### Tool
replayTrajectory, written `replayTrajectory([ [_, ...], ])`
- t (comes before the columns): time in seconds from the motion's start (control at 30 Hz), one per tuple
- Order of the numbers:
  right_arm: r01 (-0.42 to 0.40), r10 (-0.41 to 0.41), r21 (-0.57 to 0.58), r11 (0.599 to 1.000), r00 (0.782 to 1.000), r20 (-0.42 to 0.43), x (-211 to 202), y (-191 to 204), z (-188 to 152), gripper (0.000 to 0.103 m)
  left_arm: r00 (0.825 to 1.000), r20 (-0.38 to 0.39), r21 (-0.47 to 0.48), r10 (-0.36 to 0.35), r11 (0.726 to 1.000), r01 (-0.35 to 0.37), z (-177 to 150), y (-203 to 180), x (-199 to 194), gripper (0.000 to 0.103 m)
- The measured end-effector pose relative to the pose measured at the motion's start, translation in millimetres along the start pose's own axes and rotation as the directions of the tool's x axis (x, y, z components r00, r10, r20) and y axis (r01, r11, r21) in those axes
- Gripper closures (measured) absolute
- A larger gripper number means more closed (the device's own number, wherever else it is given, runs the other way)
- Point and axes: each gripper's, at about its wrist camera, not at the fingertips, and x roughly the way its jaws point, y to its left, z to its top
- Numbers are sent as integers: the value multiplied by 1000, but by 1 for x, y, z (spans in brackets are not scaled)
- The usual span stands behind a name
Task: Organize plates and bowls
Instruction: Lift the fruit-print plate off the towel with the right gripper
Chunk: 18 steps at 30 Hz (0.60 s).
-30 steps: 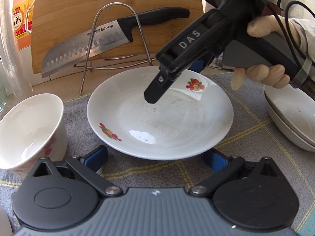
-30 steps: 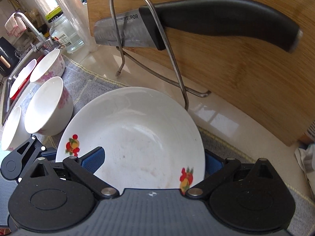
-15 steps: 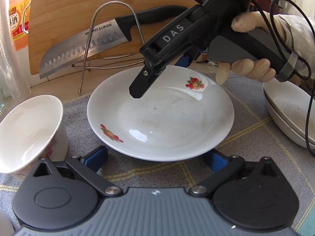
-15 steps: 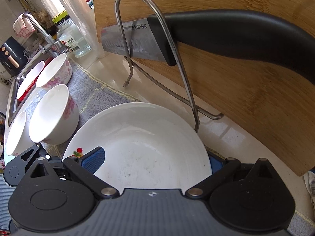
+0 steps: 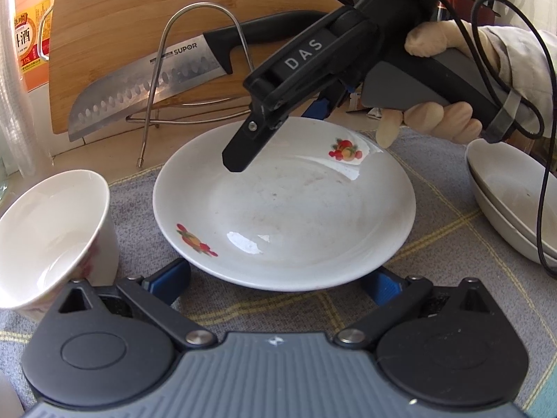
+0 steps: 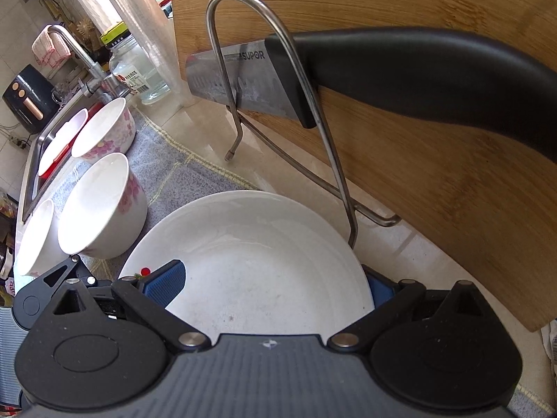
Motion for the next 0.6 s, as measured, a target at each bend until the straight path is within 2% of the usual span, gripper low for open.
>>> replayTrajectory([
  [0.3, -3, 2, -12, 1000, 1000, -21, 0, 1, 0, 0, 1000, 4, 38, 14, 999, -15, 3, -7, 0, 0],
  [0.6, -2, 2, -13, 1000, 1000, -11, 2, 1, 3, 0, 1000, 6, 36, 16, 999, -17, 5, -6, 1, 1],
])
